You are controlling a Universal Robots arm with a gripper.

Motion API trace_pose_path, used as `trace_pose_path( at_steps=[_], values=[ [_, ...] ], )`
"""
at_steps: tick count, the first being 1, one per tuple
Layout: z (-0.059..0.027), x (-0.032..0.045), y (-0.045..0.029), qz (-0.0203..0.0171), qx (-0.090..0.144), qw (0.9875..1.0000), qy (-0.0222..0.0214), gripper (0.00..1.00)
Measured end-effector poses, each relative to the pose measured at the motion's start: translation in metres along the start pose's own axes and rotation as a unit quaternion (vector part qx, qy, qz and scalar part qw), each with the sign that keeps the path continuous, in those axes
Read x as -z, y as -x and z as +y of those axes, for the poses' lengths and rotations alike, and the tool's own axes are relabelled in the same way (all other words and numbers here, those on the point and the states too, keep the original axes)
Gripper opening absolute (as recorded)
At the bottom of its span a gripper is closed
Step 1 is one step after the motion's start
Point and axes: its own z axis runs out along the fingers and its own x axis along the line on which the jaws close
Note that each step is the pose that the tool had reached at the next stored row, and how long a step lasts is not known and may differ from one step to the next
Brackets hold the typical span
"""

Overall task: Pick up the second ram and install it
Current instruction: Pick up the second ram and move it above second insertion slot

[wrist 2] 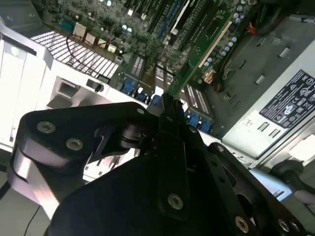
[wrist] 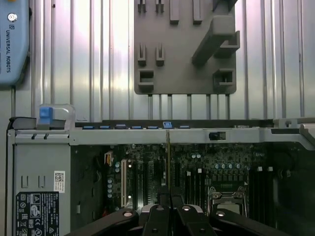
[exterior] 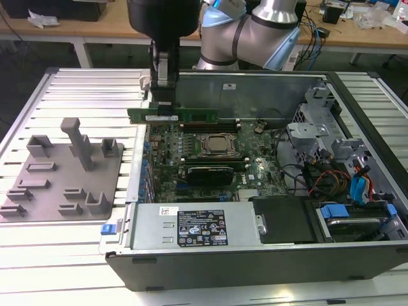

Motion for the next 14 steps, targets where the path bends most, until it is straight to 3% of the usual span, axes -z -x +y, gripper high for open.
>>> trace_pose_path(
  at_steps=[7,11,14],
  values=[
    [-0.023,-0.0018,0.0001,-0.0001,0.0,1.0,0.0002,0.09],
    [-0.0342,-0.0074,0.0002,-0.0001,0.0,1.0,0.0013,0.09],
    [-0.0469,-0.0159,0.0003,0.0,0.0,1.0,0.0028,0.09]
  ],
)
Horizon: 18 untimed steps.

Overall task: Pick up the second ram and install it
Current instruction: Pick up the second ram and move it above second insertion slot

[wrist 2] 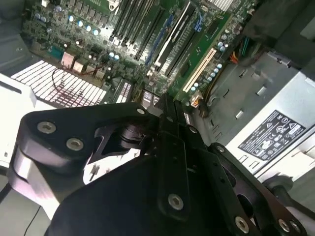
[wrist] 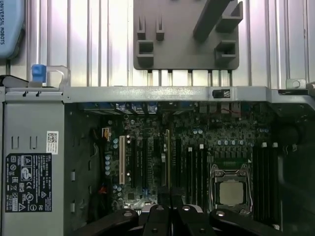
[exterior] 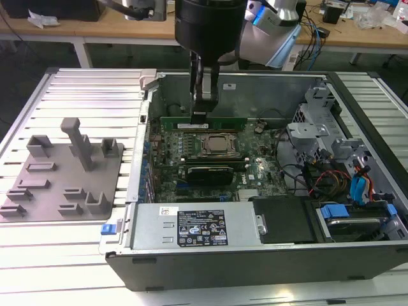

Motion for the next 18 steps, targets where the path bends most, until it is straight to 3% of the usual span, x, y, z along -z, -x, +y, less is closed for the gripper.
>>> trace_pose_path(
  at_steps=[9,18],
  values=[
    [-0.0203,-0.0148,0.001,-0.0001,0.0,1.0,0.0022,0.09],
    [-0.0255,-0.0324,0.0213,-0.0001,0.0,1.0,0.0036,0.09]
  ],
)
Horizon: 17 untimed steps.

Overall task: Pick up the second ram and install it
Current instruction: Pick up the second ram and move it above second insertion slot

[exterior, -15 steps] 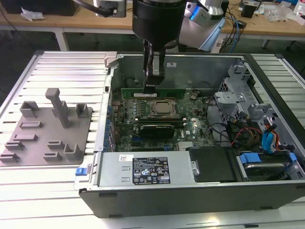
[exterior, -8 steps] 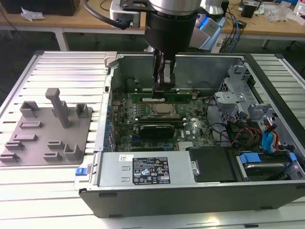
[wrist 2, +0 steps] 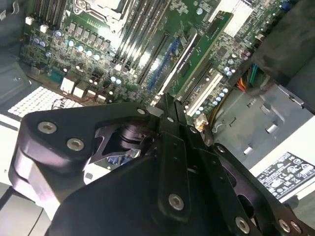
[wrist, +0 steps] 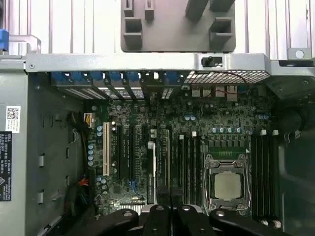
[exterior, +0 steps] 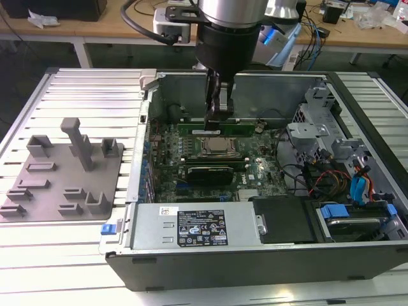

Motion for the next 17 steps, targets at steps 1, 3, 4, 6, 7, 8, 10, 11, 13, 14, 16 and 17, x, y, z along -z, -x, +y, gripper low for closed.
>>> trace_pose_path(
  at_steps=[1,3,4,6,7,8,10,11,13,14,16,17],
  values=[
    [-0.0001,-0.002,0.0051,0.0001,0.0,1.0,0.0001,0.09],
    [-0.0002,-0.0039,0.0098,0.0,0.0,1.0,0.0001,0.09],
    [-0.0003,-0.0055,0.0133,0.0001,0.0,1.0,0.0003,0.09],
    [-0.0006,-0.0125,0.0219,0.0001,0.0,1.0,0.0011,0.09],
    [-0.0007,-0.0159,0.0252,0.0,0.0,1.0,0.0015,0.09],
    [-0.0008,-0.0189,0.0275,0.0001,0.0,1.0,0.0018,0.09],
    [-0.0012,-0.0267,0.0321,0.0,0.0,1.0,0.0019,0.09],
    [-0.0014,-0.0305,0.0333,0.0001,0.0,1.0,0.002,0.09],
    [-0.0017,-0.0387,0.0364,0.0,0.0,1.0,0.0019,0.09],
    [-0.0018,-0.0426,0.038,0.0001,0.001,1.0,0.0019,0.09],
    [-0.002,-0.0472,0.0399,0.0001,0.001,1.0,0.0019,0.09],
    [-0.0021,-0.0488,0.0404,0.0001,0.001,1.0,0.0019,0.09]
  ],
)
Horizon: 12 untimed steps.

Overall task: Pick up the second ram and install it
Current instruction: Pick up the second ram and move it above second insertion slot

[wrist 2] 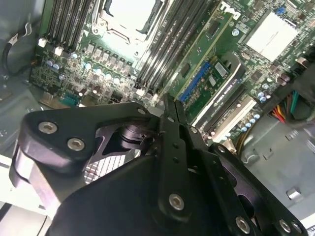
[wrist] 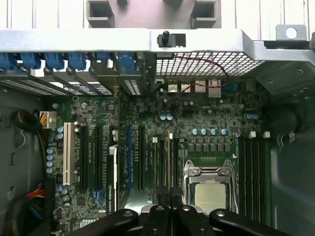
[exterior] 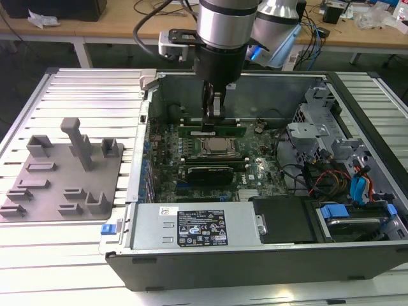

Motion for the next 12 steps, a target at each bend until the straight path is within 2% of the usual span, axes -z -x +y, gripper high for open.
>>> trace_pose_path(
  at_steps=[7,12],
  values=[
    [-0.0013,-0.0232,0.0036,0.0,0.0,1.0,0.0006,0.09],
    [-0.0017,-0.0251,0.0039,0.0001,0.001,1.0,0.0007,0.09]
  ],
)
